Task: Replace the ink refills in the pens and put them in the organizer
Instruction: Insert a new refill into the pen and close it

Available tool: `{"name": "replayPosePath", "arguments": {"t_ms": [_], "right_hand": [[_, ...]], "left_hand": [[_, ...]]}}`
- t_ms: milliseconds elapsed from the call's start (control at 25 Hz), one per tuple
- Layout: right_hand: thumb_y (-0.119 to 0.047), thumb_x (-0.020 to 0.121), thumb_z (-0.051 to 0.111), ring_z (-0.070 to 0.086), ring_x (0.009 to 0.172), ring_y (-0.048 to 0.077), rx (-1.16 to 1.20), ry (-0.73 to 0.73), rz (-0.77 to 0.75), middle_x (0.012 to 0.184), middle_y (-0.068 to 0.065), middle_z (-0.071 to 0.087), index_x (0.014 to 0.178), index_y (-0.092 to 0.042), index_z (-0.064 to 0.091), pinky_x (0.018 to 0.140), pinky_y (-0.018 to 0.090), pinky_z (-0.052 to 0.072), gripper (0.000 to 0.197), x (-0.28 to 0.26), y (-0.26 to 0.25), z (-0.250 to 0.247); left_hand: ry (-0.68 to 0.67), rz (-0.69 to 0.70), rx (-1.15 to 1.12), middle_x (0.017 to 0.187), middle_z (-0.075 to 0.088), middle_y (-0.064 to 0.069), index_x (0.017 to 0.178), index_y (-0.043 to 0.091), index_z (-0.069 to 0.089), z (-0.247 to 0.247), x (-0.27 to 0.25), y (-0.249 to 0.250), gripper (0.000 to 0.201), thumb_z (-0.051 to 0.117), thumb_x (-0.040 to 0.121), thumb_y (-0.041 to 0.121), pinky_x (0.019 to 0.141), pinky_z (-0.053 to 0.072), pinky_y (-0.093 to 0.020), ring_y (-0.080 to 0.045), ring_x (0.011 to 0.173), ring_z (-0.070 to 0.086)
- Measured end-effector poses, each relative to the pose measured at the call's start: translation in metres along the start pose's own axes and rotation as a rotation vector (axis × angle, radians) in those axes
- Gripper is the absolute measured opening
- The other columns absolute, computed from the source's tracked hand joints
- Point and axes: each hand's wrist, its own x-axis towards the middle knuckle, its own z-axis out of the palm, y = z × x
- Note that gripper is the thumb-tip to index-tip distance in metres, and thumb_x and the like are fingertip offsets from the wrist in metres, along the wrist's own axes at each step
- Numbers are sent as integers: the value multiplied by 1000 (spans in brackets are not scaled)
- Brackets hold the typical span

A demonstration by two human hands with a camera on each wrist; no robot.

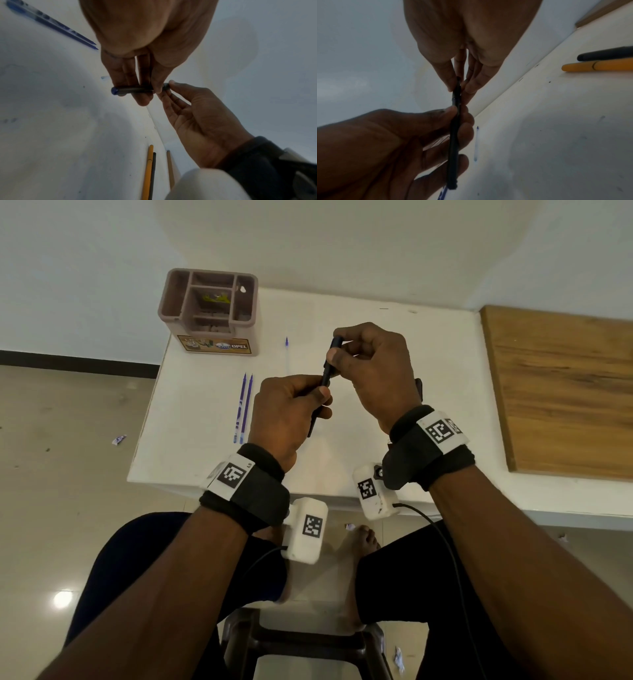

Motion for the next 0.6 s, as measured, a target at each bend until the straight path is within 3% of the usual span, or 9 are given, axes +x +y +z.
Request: {"name": "replayPosePath", "arguments": {"t_ms": [80, 240, 280, 360, 480, 600], "right_hand": [[-16, 93, 72, 78, 84, 17, -10, 3, -14, 98, 4, 77, 121, -16, 70, 90, 40, 62, 28, -1, -3, 3], [-20, 95, 72, 70, 84, 0, -101, -26, -33, 98, -10, 70, 138, -24, 62, 74, 4, 52, 45, -7, -6, 11], [-21, 96, 72, 69, 83, -3, -101, -75, -75, 96, -12, 68, 141, -26, 59, 71, 0, 49, 47, -1, -24, 31], [-22, 96, 72, 70, 81, -3, -117, -50, -88, 93, -16, 68, 143, -27, 57, 72, -1, 49, 50, 0, -20, 27], [-20, 97, 71, 74, 84, 4, -88, 13, -138, 100, -10, 71, 144, -25, 56, 75, 5, 54, 50, 15, -39, 47], [-17, 98, 70, 75, 86, 12, -70, 99, -237, 102, -2, 72, 144, -20, 55, 73, 6, 54, 49, 48, -68, 72]], "left_hand": [[16, 11, 9, 99, 78, -6, 126, 7, 73, -2, 0, 1, 27, 66, 101, 15, 84, 60, -29, -22, 86, 78], [9, 31, 35, 101, 79, -4, 123, 9, 74, -4, -1, 6, 25, 66, 101, 17, 88, 63, -32, -16, 84, 79], [76, 82, 63, 101, 79, -3, 122, 11, 75, -25, 1, 13, 24, 66, 101, 19, 89, 62, -33, -15, 84, 78], [111, 102, 150, 106, 79, 0, 123, 15, 75, -22, 4, 14, 25, 66, 101, 23, 92, 59, -29, -11, 88, 77], [237, 111, 216, 121, 76, 0, 131, 16, 70, -49, 6, 17, 34, 65, 100, 29, 92, 50, -16, -9, 101, 69], [312, 57, 225, 134, 70, -2, 138, 15, 63, -74, 12, 16, 39, 63, 102, 30, 103, 43, -22, -16, 119, 65]]}}
